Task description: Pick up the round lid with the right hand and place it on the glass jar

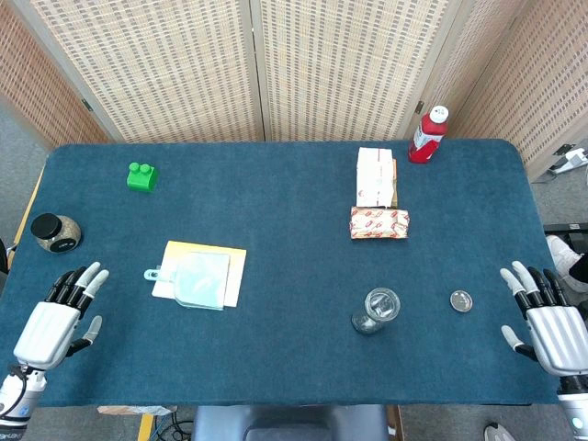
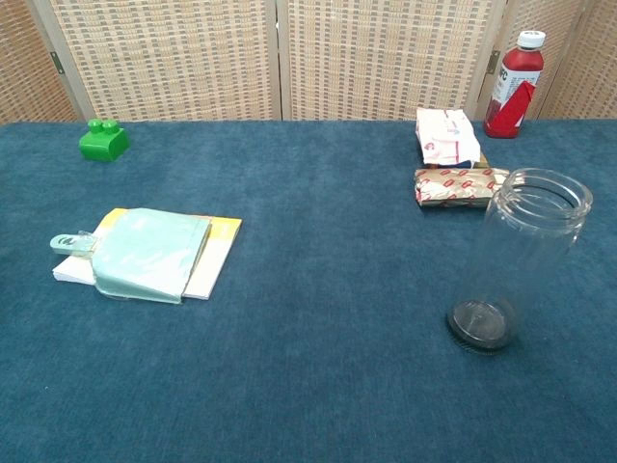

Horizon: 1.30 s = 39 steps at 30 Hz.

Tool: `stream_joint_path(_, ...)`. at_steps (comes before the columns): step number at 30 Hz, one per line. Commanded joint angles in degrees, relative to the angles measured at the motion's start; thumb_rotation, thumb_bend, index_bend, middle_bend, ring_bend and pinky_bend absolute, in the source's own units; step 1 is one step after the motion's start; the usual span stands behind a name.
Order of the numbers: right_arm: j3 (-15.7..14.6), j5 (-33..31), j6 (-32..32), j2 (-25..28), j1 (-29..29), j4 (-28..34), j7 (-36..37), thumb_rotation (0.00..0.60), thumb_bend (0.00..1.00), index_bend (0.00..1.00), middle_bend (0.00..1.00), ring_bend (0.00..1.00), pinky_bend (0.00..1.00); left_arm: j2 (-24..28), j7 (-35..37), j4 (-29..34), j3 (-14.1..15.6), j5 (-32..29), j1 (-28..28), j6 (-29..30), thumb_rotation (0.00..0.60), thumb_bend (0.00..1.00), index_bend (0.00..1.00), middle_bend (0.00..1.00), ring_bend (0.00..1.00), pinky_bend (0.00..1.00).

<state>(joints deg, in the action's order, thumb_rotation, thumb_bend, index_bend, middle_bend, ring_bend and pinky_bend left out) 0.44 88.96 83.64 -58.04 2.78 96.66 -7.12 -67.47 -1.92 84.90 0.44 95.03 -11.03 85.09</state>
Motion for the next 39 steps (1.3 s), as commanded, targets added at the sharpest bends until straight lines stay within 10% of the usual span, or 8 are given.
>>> stream_joint_path(1, -0.07, 0.18, 0.12, 0.05, -0.04, 0.05, 0.01, 0.600, 0.29, 0.06, 0.00, 0.00, 0.00, -0.10, -0.29, 0.08, 0.14, 0.08, 0.05, -0.06, 0.600, 0.45, 0.00, 0.00, 0.00, 0.07)
stream_joint_path(15, 1.38, -4.88, -8.37, 0.59, 3.97, 0.61, 2.67, 0.600, 0.29, 0.09, 0.00, 0.00, 0.00, 0.72, 1.84, -0.13, 0.00, 0.05, 0.41, 1.02, 0.600, 0.45, 0.00, 0.00, 0.00, 0.07)
stream_joint_path(39, 3.79, -18.52, -32.66, -0.06, 17.27, -3.37, 7.74, 0.600, 0.33, 0.50, 0.00, 0.00, 0.00, 1.73, 3.91, 0.28, -0.59, 0.85, 1.28, 4.05, 0.600, 0.45, 0.00, 0.00, 0.00, 0.07)
